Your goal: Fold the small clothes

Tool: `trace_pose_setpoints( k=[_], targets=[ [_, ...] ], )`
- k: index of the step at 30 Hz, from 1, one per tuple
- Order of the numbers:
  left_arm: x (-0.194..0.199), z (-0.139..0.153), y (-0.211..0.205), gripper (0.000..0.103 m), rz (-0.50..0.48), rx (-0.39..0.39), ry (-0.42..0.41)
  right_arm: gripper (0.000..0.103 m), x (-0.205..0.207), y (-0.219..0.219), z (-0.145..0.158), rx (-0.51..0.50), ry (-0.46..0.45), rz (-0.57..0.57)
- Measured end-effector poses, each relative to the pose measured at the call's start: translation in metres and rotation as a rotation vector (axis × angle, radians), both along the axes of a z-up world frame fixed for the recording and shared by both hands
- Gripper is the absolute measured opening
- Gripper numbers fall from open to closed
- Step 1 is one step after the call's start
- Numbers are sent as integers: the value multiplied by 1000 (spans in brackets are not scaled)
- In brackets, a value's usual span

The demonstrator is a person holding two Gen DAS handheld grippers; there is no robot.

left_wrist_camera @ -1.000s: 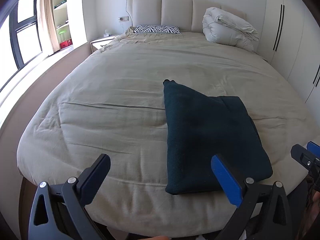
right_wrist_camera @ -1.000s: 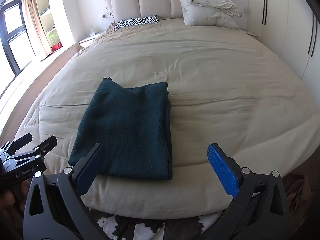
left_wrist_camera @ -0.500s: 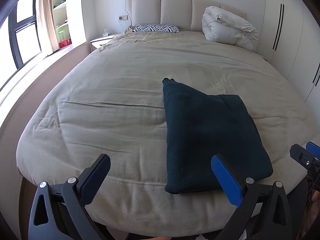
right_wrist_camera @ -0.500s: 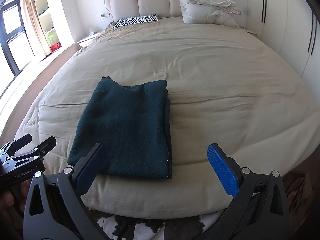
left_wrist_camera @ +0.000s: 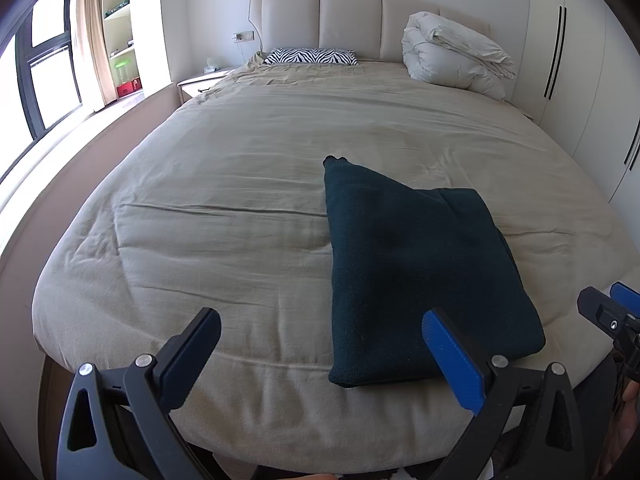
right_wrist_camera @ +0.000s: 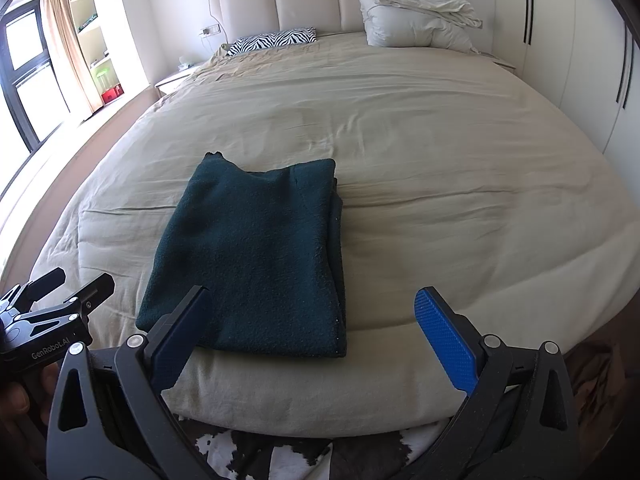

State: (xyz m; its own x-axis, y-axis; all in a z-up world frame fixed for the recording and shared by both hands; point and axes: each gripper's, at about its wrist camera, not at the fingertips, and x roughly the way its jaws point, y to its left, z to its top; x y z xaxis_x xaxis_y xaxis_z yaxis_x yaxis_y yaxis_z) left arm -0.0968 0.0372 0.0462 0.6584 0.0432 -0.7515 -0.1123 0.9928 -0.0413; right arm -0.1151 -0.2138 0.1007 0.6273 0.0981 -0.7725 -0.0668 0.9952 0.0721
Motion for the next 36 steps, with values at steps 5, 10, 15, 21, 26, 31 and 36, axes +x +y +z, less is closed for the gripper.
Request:
trace_pose_setpoints(
  k=[5, 10, 15, 21, 26, 31, 36],
  targets=[
    [0, 0, 0, 103, 0, -1, 0, 103, 0, 2, -2, 0, 1, 1],
    [0, 0, 0, 103, 0, 0, 1, 103, 0, 2, -2, 0, 2, 0],
    [0, 0, 1, 103, -3, -1, 2, 103, 0, 3, -2, 0, 3, 0],
    [0, 0, 1, 103, -5, 0, 3, 103, 0, 2, -2, 1, 1, 0],
    [1, 0, 1, 103, -5, 0, 4, 103, 0, 3, -2, 1, 3, 1],
    [1, 0, 2, 103, -6, 0, 5, 103, 0, 4, -3, 2, 5, 1],
    [0, 0, 1, 103, -7, 1, 3, 103, -1, 5, -4, 1, 4, 1]
  ],
)
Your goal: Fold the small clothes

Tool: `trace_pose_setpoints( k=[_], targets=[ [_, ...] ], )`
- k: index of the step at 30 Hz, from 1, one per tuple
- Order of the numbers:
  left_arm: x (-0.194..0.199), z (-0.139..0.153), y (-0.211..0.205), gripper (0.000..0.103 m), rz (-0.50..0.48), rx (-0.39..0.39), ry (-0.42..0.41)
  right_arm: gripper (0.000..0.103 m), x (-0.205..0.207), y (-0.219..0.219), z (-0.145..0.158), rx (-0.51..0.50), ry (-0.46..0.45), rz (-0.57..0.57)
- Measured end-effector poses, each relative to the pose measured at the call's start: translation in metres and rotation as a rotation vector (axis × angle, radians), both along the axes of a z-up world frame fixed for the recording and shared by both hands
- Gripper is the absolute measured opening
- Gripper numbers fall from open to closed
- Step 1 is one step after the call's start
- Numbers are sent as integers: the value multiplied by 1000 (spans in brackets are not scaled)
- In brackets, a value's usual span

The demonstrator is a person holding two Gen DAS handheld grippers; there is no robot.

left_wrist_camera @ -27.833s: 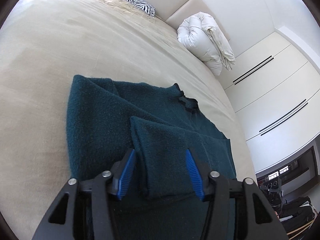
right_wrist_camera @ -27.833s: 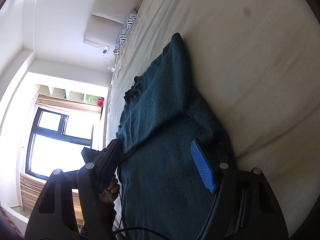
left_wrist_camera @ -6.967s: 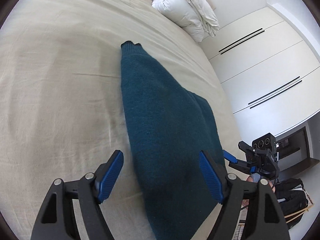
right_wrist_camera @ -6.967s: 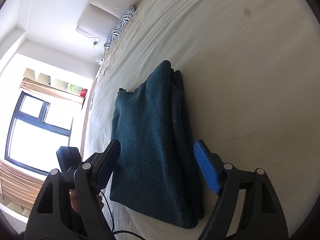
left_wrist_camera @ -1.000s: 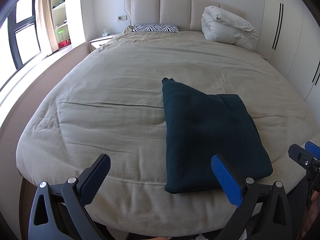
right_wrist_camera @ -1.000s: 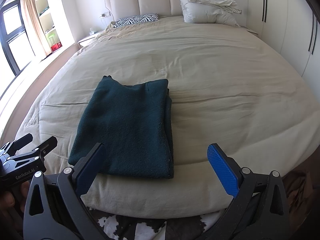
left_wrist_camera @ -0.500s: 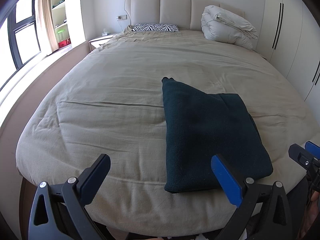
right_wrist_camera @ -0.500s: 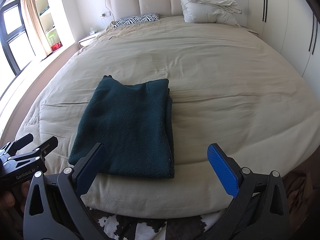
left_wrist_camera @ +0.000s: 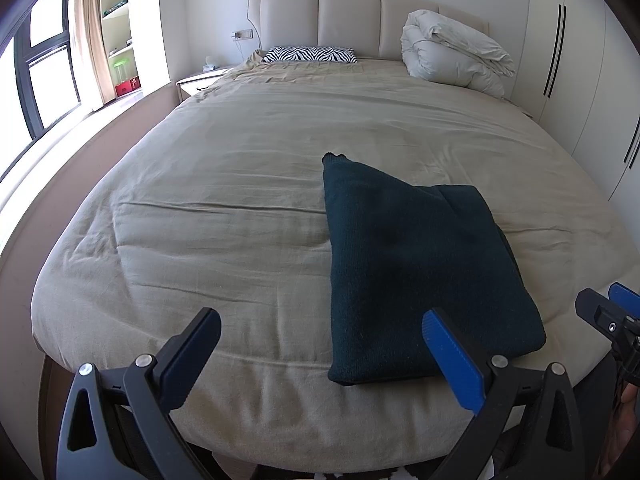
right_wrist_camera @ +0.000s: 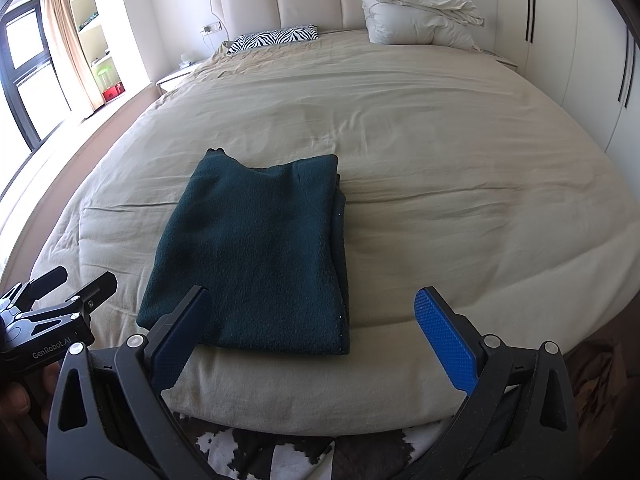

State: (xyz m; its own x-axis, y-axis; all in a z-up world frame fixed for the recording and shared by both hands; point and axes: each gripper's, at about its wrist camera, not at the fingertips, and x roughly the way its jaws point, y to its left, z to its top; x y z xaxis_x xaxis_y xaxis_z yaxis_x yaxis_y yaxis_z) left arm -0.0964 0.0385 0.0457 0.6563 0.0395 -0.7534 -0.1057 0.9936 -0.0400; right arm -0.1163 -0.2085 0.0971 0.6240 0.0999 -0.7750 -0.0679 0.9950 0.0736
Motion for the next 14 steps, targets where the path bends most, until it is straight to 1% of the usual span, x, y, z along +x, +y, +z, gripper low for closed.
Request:
trace_pose_setpoints(
  k=[14],
  targets=[
    [4, -4, 4, 103, -4, -2, 10, 103, 0, -1, -1, 2, 3, -1]
  ],
)
